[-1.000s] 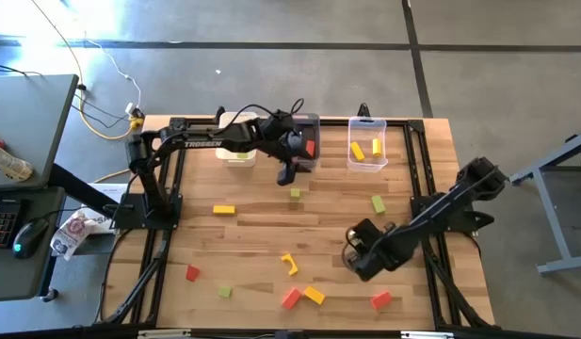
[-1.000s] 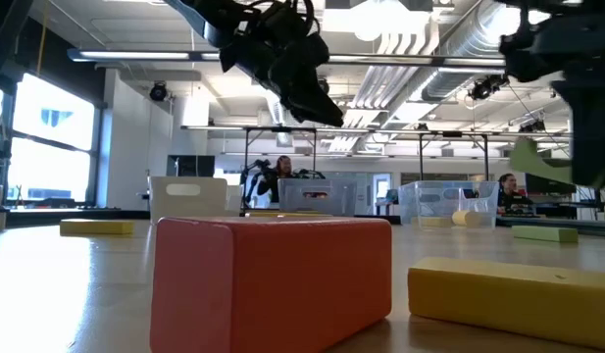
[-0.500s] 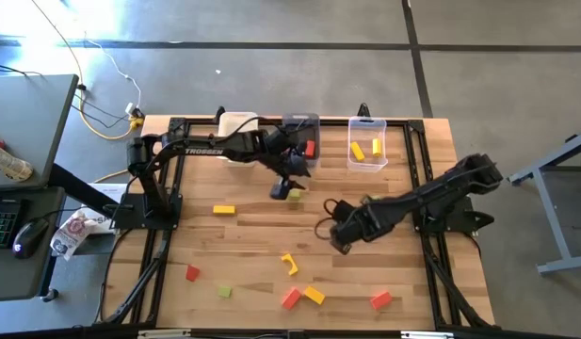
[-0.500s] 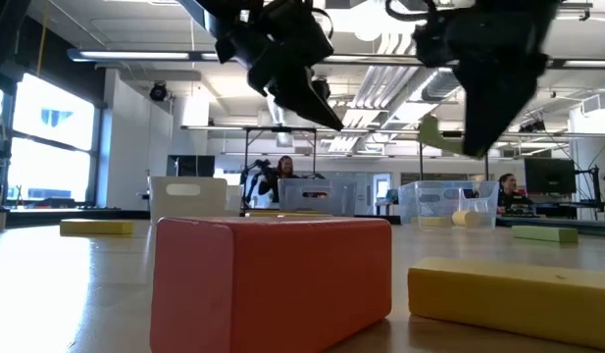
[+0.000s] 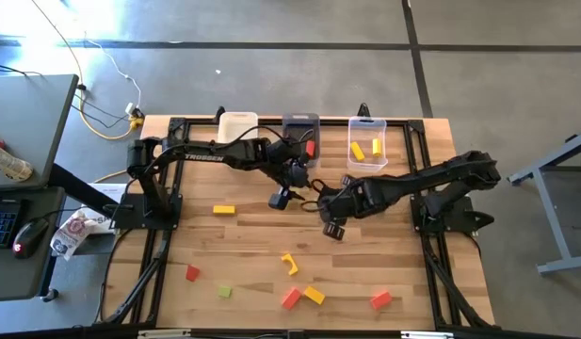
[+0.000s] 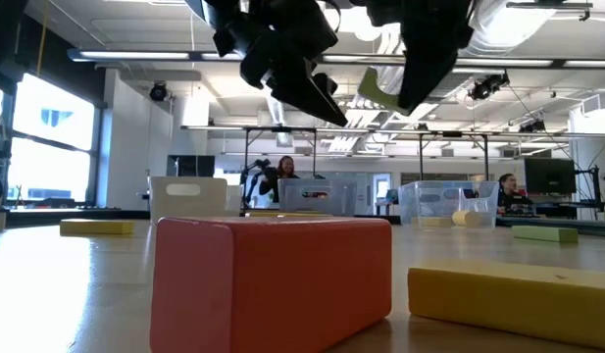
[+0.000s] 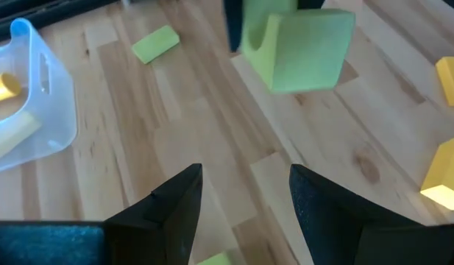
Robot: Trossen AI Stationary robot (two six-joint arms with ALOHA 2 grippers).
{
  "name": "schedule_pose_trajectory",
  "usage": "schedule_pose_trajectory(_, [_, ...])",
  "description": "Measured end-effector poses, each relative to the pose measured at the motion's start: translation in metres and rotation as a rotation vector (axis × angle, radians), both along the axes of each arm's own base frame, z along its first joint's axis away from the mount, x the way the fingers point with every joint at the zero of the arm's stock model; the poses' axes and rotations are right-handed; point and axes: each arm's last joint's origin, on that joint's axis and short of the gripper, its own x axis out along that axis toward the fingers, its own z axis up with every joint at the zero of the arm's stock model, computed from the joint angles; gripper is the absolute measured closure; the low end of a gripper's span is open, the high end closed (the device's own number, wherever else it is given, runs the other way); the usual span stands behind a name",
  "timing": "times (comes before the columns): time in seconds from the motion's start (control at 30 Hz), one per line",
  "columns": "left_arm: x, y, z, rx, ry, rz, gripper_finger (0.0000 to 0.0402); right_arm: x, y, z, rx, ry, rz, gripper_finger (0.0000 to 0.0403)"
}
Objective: Sort & place blocks by color
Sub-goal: Put the green block into the white bin
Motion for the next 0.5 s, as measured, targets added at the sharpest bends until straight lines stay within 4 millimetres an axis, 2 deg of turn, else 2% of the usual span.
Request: schedule_pose_trajectory(0.5, [0.010, -0.012, 0.006, -0.019, -0.081, 0.004, 0.0209, 0.004, -0.018, 0.004, -0.010, 0.018, 0.047, 0.0293])
